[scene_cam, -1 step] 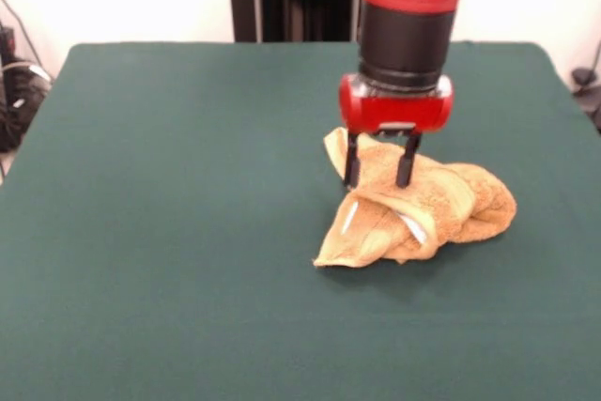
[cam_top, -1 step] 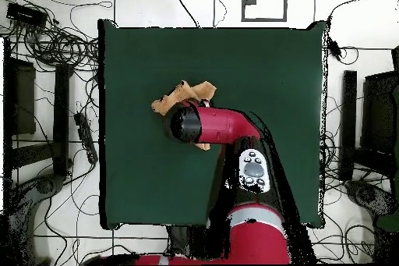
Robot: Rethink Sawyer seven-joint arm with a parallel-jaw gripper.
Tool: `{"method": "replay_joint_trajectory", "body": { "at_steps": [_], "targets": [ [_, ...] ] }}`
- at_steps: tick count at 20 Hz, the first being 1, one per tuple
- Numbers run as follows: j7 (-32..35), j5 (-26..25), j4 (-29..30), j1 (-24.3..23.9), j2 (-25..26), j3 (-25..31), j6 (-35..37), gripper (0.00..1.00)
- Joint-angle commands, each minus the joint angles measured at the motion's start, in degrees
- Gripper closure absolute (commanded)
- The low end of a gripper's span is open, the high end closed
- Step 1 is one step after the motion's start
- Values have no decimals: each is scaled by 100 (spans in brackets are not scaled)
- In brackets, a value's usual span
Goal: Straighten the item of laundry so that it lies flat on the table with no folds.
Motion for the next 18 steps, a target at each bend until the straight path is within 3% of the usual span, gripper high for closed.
{"method": "replay_joint_trajectory", "body": {
  "at_steps": [1,9,18],
  "targets": [
    [1420,274,416,702,-109,-245,1358,0],
    [1618,432,377,796,414,-460,933,0],
    [1690,407,417,925,594,-716,70,0]
  ]
}}
